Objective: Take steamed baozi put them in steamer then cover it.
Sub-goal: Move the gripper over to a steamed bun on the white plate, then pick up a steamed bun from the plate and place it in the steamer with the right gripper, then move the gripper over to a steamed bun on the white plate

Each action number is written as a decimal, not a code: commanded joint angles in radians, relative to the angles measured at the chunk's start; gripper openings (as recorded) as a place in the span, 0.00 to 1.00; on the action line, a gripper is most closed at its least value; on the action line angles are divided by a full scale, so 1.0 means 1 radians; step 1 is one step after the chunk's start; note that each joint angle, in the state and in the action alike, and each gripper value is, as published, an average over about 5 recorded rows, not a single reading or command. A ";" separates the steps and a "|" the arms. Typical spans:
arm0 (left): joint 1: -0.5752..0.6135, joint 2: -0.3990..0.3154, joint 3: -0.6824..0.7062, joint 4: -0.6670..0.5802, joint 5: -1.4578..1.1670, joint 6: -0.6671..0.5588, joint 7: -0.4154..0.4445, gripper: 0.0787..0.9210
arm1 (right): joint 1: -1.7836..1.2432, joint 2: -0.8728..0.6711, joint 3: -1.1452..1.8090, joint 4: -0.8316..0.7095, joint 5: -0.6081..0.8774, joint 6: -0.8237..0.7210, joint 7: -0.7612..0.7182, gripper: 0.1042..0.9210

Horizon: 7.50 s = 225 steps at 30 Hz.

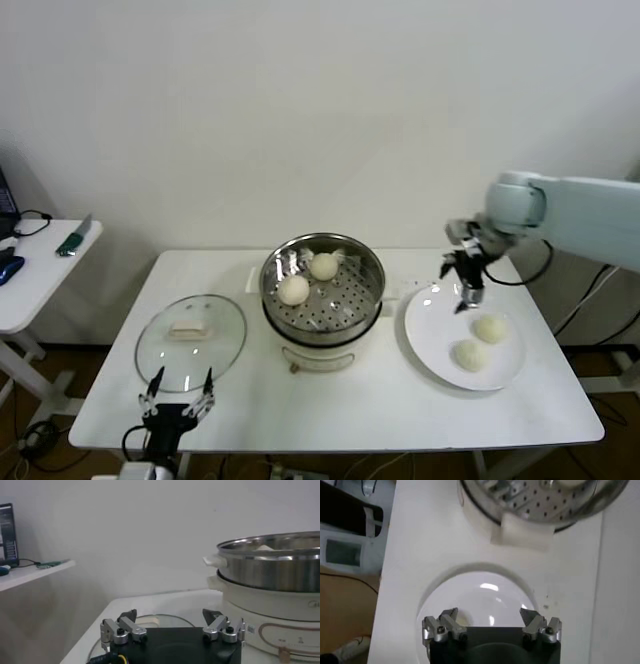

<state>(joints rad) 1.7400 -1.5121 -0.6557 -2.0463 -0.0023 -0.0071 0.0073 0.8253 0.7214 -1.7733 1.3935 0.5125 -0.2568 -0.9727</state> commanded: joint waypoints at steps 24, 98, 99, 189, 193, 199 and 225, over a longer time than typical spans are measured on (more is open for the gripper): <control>0.039 -0.025 -0.001 -0.007 0.026 -0.008 -0.004 0.88 | -0.534 -0.091 0.351 -0.100 -0.307 -0.040 0.069 0.88; 0.059 -0.023 -0.036 -0.030 0.022 -0.014 -0.011 0.88 | -0.099 0.521 0.164 0.094 -0.487 0.486 0.143 0.69; 0.059 -0.023 -0.036 -0.029 0.022 -0.015 -0.012 0.88 | -0.110 0.521 0.163 0.089 -0.491 0.484 0.145 0.69; 0.037 -0.029 -0.024 0.027 0.049 -0.030 -0.014 0.88 | -0.584 0.051 0.479 -0.550 -0.418 0.273 -0.050 0.88; 0.037 -0.030 -0.028 0.029 0.049 -0.029 -0.015 0.88 | -0.599 0.082 0.497 -0.589 -0.422 0.284 -0.044 0.88; 0.036 -0.033 -0.029 0.027 0.049 -0.027 -0.015 0.88 | -0.622 0.103 0.526 -0.615 -0.435 0.284 -0.034 0.88; 0.032 -0.041 -0.026 0.017 0.051 -0.015 -0.018 0.88 | -0.478 0.076 0.448 -0.513 -0.371 0.260 -0.072 0.56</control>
<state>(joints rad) 1.7731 -1.5528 -0.6826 -2.0271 0.0487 -0.0240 -0.0108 0.2470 0.8122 -1.2567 0.8151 0.0884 0.0096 -1.0338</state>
